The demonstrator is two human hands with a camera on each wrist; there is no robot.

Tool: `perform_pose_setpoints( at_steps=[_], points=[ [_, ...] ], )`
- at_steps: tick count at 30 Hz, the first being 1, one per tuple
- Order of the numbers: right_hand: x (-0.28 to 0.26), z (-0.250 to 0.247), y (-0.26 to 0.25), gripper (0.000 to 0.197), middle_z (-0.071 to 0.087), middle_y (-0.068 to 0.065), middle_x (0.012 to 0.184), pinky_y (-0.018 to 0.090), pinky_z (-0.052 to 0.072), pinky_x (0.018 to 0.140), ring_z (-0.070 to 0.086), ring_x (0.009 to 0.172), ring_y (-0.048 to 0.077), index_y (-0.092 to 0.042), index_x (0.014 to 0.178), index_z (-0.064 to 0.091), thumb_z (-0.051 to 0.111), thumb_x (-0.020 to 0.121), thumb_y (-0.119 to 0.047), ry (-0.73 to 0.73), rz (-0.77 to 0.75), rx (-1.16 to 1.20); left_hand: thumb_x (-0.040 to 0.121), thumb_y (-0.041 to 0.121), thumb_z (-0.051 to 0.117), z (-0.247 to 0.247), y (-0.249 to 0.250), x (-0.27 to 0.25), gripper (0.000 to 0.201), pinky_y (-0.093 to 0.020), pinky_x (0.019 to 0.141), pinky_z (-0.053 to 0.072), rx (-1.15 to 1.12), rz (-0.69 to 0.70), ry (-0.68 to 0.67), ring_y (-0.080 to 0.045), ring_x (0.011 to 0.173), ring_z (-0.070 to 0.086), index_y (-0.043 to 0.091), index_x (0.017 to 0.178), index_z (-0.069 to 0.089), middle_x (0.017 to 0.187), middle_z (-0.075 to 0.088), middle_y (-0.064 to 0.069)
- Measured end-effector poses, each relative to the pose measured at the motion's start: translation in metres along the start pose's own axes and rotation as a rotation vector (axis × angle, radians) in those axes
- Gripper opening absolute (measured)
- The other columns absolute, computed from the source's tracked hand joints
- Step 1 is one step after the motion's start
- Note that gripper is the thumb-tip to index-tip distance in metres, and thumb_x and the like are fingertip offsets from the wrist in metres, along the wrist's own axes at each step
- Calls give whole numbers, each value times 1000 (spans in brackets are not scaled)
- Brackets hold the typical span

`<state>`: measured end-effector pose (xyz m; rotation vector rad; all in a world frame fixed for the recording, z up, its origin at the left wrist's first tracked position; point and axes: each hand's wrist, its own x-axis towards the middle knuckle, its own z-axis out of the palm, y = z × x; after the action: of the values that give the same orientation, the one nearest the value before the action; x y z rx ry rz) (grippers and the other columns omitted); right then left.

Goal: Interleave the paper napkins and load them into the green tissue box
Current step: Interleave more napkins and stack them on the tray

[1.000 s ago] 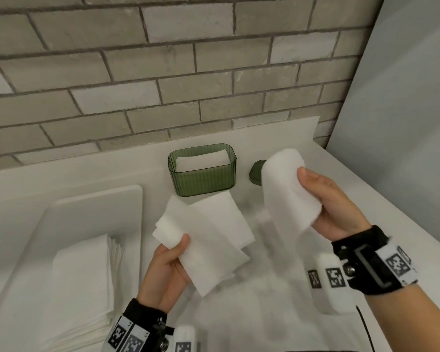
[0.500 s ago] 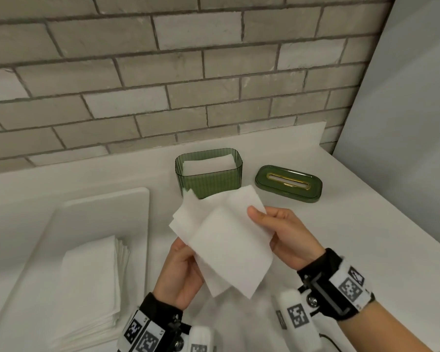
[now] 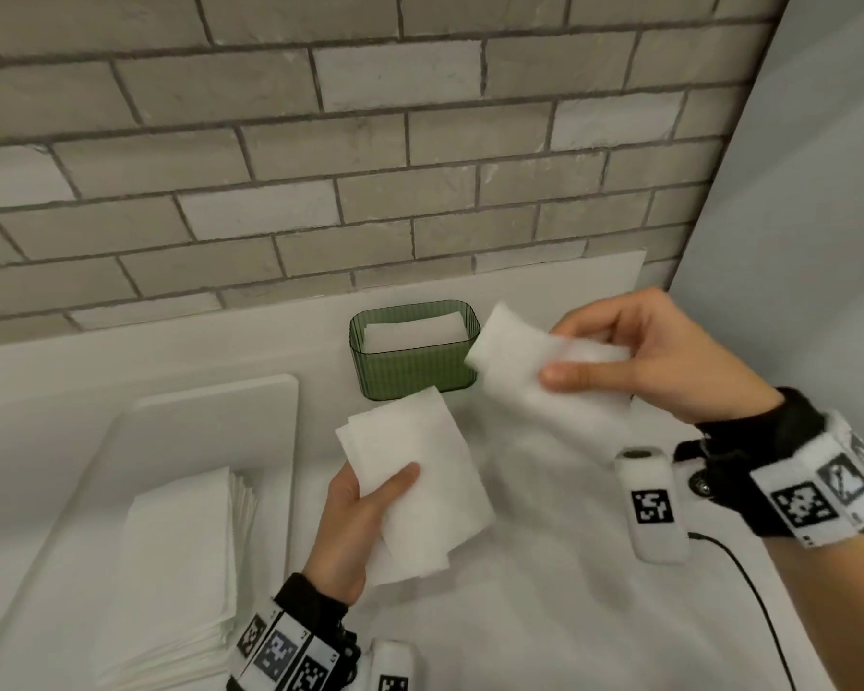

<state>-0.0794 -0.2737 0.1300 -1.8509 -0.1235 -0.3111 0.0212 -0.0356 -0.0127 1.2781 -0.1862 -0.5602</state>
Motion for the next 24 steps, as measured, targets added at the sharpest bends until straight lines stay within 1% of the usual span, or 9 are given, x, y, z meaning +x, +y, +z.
perform_pose_setpoints(
  at_steps=[5,7,9,12,14,16,19,21,24],
  points=[
    [20,14,8,32,74,12,78,25,57,57,70,63,18,-17,102,71,75,73,-5,-214,95,298,88,12,67,20,9,-3,10,-33,73,59,-31,-16,-83,-27,89,72,14,93,75,90,79,-3],
    [29,22,21,38,73,18,81,25,56,57,70,63,20,-16,113,66,73,77,-4,-219,132,218,100,7,50,28,12,-5,30,-26,65,54,-107,-94,-39,-17,68,66,8,74,65,57,71,5],
    [36,29,36,41,72,24,85,29,58,62,71,68,24,-14,118,62,75,80,-4,-206,175,92,105,4,35,27,12,-8,37,-22,55,50,-249,-122,1,-16,61,59,7,75,56,44,63,4],
    [38,44,55,43,73,24,84,32,57,67,70,72,28,-15,114,62,80,76,-8,-170,205,-37,98,51,38,31,17,-7,55,-27,69,58,-272,-255,-80,-24,85,73,9,110,72,96,78,-12],
    [37,52,63,44,72,21,84,30,55,68,68,72,22,-15,111,64,84,72,-11,-105,203,-47,91,61,45,25,16,-8,63,-39,84,57,-244,-296,-161,-30,105,70,14,126,68,123,69,-17],
    [34,56,69,49,70,10,93,24,51,72,63,77,15,-20,112,64,86,69,-22,-12,174,-57,83,42,68,17,13,-6,56,-43,86,55,-182,-259,-172,-35,106,67,6,126,65,125,67,-22],
    [16,60,75,62,61,2,113,21,49,81,60,94,14,-28,122,56,78,66,-45,120,280,-70,71,27,70,9,9,-7,62,-46,85,53,-228,-300,-134,-42,107,64,2,127,61,126,64,-26],
    [-3,66,80,65,61,0,119,26,53,86,65,99,13,-31,126,52,73,69,-53,-1,475,26,78,26,65,6,6,-8,57,-47,89,52,-319,-348,-113,-43,111,63,4,130,60,128,65,-23],
    [-23,76,92,50,69,3,119,35,54,92,66,109,17,-22,126,60,62,85,-51,-208,663,250,86,30,50,5,4,-8,42,-39,73,53,-459,-325,-57,-32,85,71,5,117,64,103,73,-16]
  ],
)
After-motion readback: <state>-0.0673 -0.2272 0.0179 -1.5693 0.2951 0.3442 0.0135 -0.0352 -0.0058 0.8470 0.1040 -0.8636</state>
